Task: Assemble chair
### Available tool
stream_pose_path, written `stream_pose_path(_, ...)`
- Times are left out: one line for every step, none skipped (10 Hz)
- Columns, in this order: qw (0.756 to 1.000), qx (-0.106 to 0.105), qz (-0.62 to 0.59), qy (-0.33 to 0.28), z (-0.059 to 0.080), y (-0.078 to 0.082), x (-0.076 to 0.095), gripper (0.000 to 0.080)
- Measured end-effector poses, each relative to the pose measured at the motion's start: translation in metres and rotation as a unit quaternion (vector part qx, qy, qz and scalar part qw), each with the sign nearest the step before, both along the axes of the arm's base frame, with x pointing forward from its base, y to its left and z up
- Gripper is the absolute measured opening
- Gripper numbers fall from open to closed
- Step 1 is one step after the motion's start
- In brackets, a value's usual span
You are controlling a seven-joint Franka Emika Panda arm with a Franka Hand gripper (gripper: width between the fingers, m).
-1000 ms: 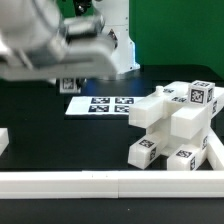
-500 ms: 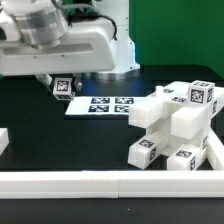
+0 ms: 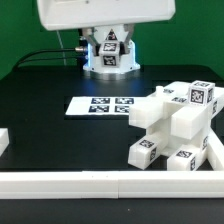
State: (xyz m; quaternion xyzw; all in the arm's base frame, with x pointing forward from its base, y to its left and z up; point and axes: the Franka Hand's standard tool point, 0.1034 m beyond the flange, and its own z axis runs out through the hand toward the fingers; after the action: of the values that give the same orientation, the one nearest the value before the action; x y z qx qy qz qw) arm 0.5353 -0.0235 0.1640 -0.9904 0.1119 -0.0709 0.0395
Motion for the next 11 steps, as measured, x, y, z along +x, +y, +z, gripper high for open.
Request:
stream_pose_path(1.000, -0.007, -0.002, -0.025, 0.000, -0.002, 0.003, 0.0284)
stream_pose_path(0.997, -0.021, -0.009, -0.076, -0.001, 0.002, 0.007, 0.0284)
stream_pose_path(0.993, -0.028, -0.013, -0.118, -0.007, 0.019, -0.001, 0.0284)
stream_pose_path(0.988, -0.028, -0.016, -0.151, -0.008, 0.033, -0.005, 0.0284)
stream_pose_path(0.979, -0.036, -0.021, -0.200, -0.010, 0.042, -0.001, 0.0284)
stream_pose_path(0.968, -0.048, -0.023, -0.243, -0.020, 0.052, -0.001, 0.0284)
stream_pose_path(0.980, -0.042, -0.020, -0.195, -0.045, 0.059, -0.014, 0.0284)
stream_pose_path(0.979, -0.040, -0.020, -0.198, -0.038, 0.058, -0.009, 0.0284)
stream_pose_path(0.978, -0.041, -0.020, -0.203, -0.037, 0.058, -0.008, 0.0284)
stream_pose_path(0.979, -0.040, -0.020, -0.198, -0.040, 0.061, -0.010, 0.0284)
stream_pose_path(0.979, -0.035, -0.025, -0.199, -0.039, 0.073, -0.010, 0.0284)
